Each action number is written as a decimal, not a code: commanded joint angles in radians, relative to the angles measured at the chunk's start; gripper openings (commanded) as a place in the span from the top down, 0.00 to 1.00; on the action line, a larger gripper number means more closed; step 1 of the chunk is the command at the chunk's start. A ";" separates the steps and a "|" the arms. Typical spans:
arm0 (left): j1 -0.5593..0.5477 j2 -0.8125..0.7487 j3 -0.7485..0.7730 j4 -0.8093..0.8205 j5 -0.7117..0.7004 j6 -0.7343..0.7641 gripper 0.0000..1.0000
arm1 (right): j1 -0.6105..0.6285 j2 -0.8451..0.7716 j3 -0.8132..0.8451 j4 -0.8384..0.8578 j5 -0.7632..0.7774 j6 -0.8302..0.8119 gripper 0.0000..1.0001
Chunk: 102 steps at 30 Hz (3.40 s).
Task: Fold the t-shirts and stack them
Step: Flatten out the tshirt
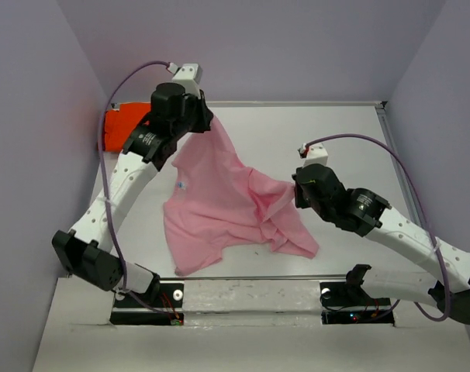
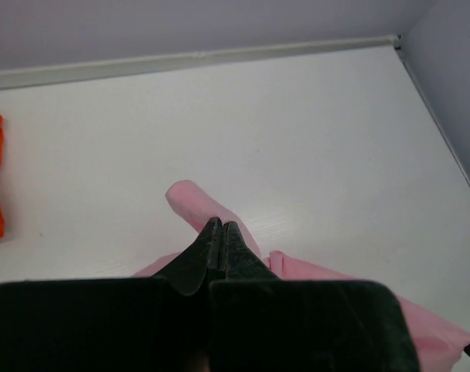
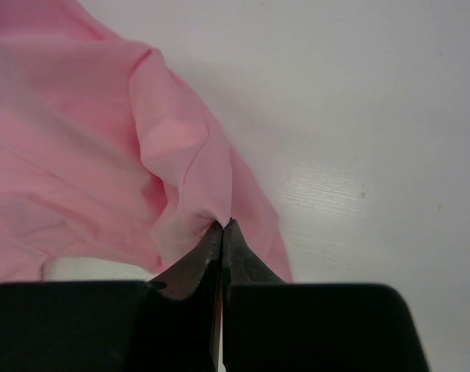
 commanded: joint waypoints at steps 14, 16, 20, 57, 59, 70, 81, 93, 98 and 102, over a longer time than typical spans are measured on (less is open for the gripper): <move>0.052 -0.203 -0.020 -0.040 -0.164 0.077 1.00 | -0.006 -0.052 0.116 -0.087 0.133 -0.022 1.00; 0.052 -0.230 -0.075 -0.031 -0.150 0.060 1.00 | -0.006 -0.064 0.118 -0.098 0.127 -0.019 1.00; 0.052 -0.276 -0.213 -0.014 -0.077 0.024 1.00 | -0.006 -0.081 0.089 -0.110 0.102 -0.022 1.00; 0.051 -0.542 -0.881 0.179 0.287 -0.384 0.34 | -0.024 0.034 0.081 0.001 0.104 -0.089 1.00; 0.045 -0.603 -0.942 0.159 0.266 -0.407 0.35 | -0.024 0.037 0.082 0.004 0.093 -0.086 1.00; -0.090 -0.634 -0.804 -0.088 -0.102 -0.376 0.37 | -0.024 0.034 0.062 0.050 0.025 -0.077 1.00; -0.094 -0.478 -0.778 -0.105 -0.029 -0.270 0.39 | -0.024 -0.001 0.072 0.050 0.035 -0.091 1.00; -0.110 -0.433 -0.774 -0.275 0.019 -0.250 0.41 | -0.024 -0.047 0.061 0.079 0.024 -0.079 1.00; -0.113 -0.447 -0.781 -0.303 0.015 -0.249 0.41 | -0.024 -0.061 0.067 0.082 0.012 -0.088 1.00; -0.118 -0.395 -0.781 -0.295 0.031 -0.233 0.42 | -0.024 -0.083 0.076 0.083 -0.007 -0.094 1.00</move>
